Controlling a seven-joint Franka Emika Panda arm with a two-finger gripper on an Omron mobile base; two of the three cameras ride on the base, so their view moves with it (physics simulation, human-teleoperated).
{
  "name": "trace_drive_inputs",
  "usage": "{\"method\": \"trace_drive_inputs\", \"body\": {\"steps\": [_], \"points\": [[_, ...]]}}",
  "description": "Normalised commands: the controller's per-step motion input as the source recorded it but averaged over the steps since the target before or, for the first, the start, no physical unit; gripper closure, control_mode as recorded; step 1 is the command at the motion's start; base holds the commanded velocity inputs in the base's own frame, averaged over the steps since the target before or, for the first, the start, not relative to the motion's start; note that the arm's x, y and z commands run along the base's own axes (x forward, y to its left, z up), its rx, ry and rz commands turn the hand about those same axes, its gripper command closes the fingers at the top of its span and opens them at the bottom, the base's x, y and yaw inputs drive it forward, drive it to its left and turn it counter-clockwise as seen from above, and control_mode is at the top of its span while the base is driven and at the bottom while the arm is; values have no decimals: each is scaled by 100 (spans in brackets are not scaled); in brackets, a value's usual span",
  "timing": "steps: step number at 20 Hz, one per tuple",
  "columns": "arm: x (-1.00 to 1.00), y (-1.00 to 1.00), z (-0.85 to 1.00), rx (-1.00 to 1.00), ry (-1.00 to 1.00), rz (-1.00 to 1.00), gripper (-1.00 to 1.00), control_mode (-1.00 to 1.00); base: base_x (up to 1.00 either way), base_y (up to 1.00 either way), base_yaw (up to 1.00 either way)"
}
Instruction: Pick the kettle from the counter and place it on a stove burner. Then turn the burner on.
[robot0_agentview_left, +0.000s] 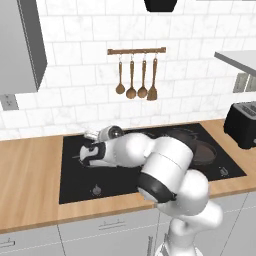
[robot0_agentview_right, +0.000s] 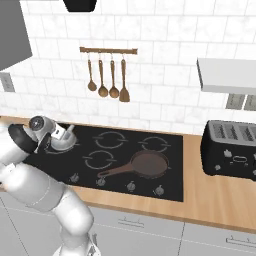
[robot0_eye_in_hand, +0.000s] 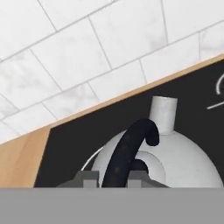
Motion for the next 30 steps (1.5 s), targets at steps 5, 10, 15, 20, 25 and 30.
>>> {"method": "trace_drive_inputs", "body": {"steps": [5,10,15,20,25,30], "points": [[30,6,-16,-3,12,0,100,-100,0,0,0],[15,74,0,-1,0,0,100,-100,0,0,0],[38,81,0,-1,-1,-5,100,-100,0,0,0],[5,67,-16,-3,4,-3,100,-100,0,0,0],[-40,16,-25,0,4,0,100,-100,0,0,0],[1,0,-3,0,0,0,100,-100,0,0,0]]}}
